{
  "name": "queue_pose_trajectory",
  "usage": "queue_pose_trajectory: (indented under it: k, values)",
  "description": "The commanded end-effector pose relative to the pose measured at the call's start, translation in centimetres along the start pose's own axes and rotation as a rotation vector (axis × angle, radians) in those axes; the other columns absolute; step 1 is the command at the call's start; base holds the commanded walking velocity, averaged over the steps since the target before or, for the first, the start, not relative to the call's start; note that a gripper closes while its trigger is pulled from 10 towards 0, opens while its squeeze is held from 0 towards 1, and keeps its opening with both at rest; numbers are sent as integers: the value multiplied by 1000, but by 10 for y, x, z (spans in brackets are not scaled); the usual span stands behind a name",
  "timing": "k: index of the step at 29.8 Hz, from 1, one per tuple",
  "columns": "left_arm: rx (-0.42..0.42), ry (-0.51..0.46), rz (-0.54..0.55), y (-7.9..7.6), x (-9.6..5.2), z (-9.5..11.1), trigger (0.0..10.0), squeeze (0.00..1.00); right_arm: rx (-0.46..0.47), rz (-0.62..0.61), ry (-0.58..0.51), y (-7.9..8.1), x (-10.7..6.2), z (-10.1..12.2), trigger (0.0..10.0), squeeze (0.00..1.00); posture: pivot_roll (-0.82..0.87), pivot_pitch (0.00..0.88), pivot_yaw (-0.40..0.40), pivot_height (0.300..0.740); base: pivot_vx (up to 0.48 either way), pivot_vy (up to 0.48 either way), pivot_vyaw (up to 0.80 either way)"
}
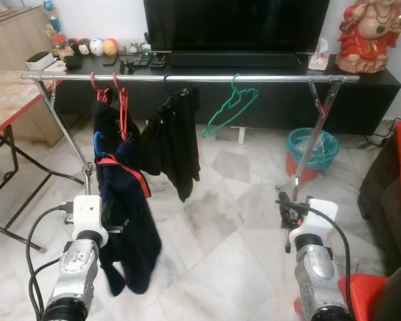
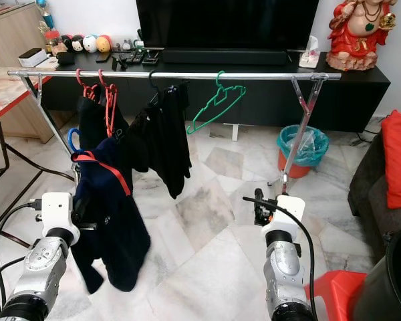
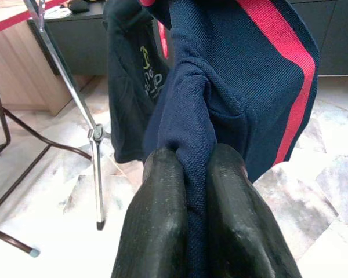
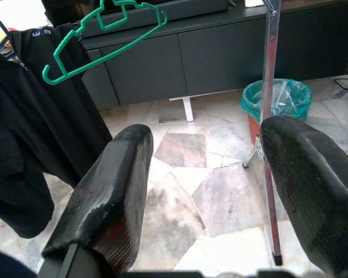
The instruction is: Hang hanger
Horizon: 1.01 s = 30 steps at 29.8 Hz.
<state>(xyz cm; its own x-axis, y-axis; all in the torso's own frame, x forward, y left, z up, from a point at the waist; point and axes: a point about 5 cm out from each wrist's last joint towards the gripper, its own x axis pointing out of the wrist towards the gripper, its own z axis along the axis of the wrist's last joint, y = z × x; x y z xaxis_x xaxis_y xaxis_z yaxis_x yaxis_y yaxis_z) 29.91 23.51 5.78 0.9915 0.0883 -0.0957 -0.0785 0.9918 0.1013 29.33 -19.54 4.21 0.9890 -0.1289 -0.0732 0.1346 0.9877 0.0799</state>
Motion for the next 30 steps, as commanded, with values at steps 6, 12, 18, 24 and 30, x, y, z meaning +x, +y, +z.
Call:
queue_pose_trajectory:
  k: [6, 12, 18, 24, 30]
  values:
    - [15, -50, 25, 9, 2, 9, 10000, 0, 12, 4, 23, 1, -1, -4, 10000, 0, 13, 0, 60, 740, 0, 0, 0]
    - [16, -57, 33, 9, 3, 10, 10000, 0, -1, 10, 16, 1, 0, -3, 10000, 0, 16, 0, 61, 740, 80, 349, 0]
    - [18, -61, 34, 9, 4, 12, 10000, 0, -15, 22, 5, 3, 2, 0, 10000, 0, 20, 0, 60, 740, 268, 0, 0]
    - [17, -70, 27, 7, 5, 14, 10000, 0, -12, 33, 2, 5, 2, -1, 10000, 0, 27, 0, 59, 740, 332, 0, 69]
    - [21, -74, 18, 6, 6, 15, 10000, 0, 54, 1, 2, 4, 3, 0, 10000, 0, 26, 0, 61, 740, 377, 0, 148]
